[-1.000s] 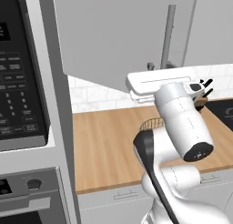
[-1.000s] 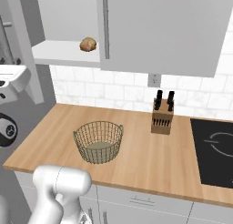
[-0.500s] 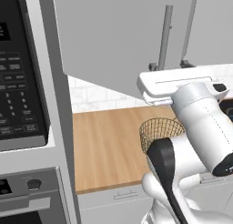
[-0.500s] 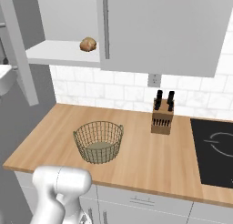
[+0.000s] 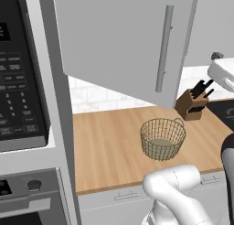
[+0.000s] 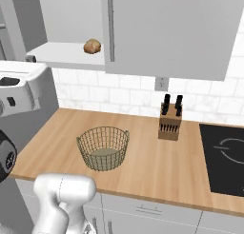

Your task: Open the cabinet, pick up the bread from the cabinet and place it in the basket. Then move the basket to the dining counter.

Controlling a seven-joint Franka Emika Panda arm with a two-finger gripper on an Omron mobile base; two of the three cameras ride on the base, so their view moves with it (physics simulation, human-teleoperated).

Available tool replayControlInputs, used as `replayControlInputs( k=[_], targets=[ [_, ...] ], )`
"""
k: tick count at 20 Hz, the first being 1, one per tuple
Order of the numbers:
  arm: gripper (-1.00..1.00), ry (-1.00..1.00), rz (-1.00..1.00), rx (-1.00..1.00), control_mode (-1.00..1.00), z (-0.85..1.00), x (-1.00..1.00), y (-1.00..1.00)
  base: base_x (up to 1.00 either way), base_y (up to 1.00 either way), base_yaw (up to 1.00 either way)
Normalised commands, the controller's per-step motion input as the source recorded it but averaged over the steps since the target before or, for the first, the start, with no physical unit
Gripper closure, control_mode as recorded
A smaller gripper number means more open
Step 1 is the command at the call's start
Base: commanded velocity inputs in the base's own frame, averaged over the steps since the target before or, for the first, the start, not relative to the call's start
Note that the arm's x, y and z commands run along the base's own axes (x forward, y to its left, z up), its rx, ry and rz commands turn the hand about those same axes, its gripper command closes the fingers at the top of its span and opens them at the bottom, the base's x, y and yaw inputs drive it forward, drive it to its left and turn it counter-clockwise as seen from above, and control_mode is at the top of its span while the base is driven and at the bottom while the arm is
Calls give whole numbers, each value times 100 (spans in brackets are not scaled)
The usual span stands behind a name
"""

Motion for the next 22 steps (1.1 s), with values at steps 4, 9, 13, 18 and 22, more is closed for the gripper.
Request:
replayControlInputs(
  k=[4,9,13,18,22],
  targets=[
    [-100,13,27,15,-100,16,52,-97,0,0,0],
    [-100,3,38,5,-100,-4,60,-45,0,0,0],
    [-100,-7,41,0,-100,-26,43,4,0,0,0],
    [-100,-18,26,0,-100,-27,25,36,0,0,0],
    [-100,-15,18,0,-100,-14,25,50,0,0,0]
  ],
)
